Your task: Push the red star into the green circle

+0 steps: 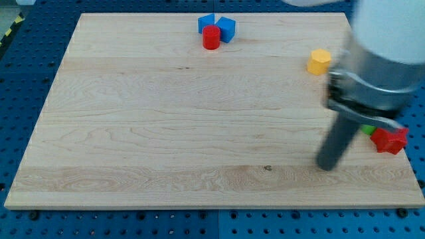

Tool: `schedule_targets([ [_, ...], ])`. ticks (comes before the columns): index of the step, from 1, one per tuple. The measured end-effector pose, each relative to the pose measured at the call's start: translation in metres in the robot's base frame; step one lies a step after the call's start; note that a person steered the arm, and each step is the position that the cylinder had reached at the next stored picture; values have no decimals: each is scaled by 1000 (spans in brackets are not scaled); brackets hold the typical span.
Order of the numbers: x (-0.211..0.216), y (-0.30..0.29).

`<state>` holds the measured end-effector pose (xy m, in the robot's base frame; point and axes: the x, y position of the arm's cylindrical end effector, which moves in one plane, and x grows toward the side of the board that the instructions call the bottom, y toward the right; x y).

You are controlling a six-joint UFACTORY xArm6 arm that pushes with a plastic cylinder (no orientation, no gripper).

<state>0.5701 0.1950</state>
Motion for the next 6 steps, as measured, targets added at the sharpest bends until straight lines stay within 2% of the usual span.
schedule_targets([
  [1,3,97],
  [2,-3,150],
  [3,-12,148],
  [5,-29,95],
  [6,-30,108],
])
